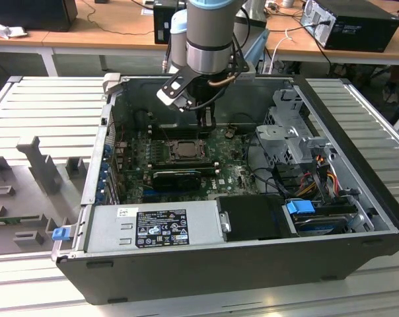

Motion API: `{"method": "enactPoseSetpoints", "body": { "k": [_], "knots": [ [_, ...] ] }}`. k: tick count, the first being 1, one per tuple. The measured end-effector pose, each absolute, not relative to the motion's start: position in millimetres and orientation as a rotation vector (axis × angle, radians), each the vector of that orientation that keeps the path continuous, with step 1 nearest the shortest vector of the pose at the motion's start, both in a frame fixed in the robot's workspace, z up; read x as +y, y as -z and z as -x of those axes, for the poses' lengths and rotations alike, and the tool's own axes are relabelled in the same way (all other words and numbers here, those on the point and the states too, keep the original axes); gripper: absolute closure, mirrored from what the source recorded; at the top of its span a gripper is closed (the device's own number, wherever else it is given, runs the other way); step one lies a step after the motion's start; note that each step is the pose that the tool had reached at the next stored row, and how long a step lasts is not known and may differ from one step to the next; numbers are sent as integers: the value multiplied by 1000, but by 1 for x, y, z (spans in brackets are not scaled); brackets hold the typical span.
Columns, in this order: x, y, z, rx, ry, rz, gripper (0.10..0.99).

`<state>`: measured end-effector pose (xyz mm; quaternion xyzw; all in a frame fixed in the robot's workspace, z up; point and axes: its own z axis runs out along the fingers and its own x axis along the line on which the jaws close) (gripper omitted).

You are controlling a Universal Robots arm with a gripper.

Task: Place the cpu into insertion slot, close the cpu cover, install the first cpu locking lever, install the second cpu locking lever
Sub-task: 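Close the cpu cover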

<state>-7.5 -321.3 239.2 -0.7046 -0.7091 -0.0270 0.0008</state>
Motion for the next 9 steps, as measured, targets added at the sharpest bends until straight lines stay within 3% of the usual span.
{"method": "enactPoseSetpoints", "body": {
  "k": [9],
  "knots": [
    [-321, -230, 26, -2236, 85, 2202, 980]
  ]
}}
